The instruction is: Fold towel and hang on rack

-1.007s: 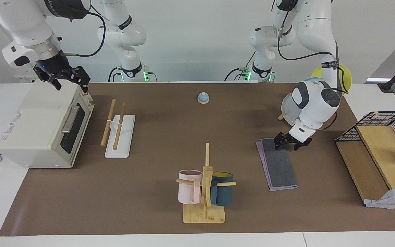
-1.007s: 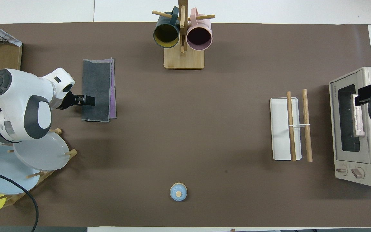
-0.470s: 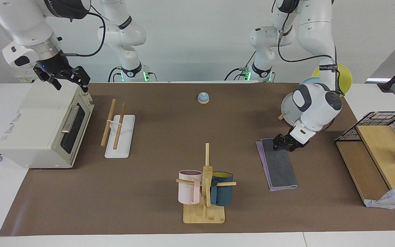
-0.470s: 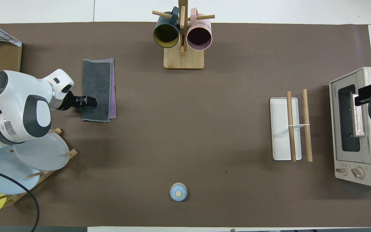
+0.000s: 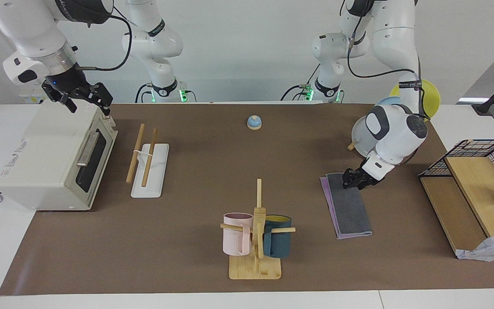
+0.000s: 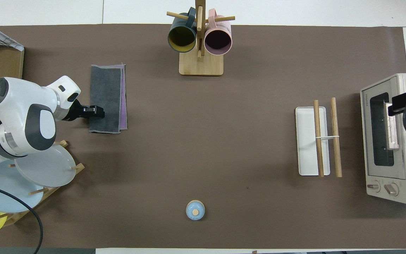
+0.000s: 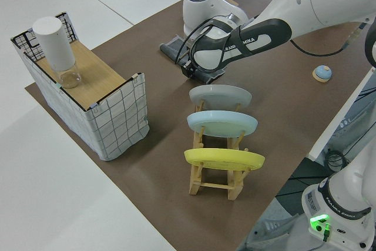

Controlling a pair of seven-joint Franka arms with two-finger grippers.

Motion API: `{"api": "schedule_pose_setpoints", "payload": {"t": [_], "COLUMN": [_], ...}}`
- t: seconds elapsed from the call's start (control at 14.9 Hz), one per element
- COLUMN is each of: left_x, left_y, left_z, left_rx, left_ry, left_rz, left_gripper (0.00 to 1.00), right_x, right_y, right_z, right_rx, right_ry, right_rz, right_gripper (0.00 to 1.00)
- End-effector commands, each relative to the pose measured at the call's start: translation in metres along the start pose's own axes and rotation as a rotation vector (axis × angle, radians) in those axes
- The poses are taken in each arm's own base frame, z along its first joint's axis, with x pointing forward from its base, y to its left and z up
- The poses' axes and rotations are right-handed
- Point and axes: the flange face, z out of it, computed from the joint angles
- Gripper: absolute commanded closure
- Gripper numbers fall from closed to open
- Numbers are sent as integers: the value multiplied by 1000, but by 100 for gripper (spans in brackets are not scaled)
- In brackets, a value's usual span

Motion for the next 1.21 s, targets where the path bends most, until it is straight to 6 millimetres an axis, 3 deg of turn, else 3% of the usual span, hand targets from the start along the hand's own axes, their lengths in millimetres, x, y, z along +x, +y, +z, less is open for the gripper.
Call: {"api": "schedule_pose_setpoints", "payload": {"t": [0.0,0.07,0.2,0.4,0.67,1.14], "left_x": [-3,-5,-8,-8,0,26], "left_y": [0,0,-1,-2,-2,37], "left_z": [6,9,12,12,-5,-97], "left_rx": [-16,-16,-15,-16,-39,-56], "left_ry": [-14,-20,-25,-26,-34,-43], "left_rz": [5,3,2,-22,-79,-350], "left_gripper": [56,67,75,100,100,100], "right_x": [-4,-5,-7,-11,-12,-14], "right_y": [4,2,-1,-17,-21,-24], "right_z": [0,0,0,1,2,2], "right_rx": [16,15,15,11,11,41], "right_ry": [-2,-10,-16,-41,-49,-53], "right_rz": [-20,-25,-37,-73,-94,-97], "right_gripper": [0,0,0,0,0,0]}}
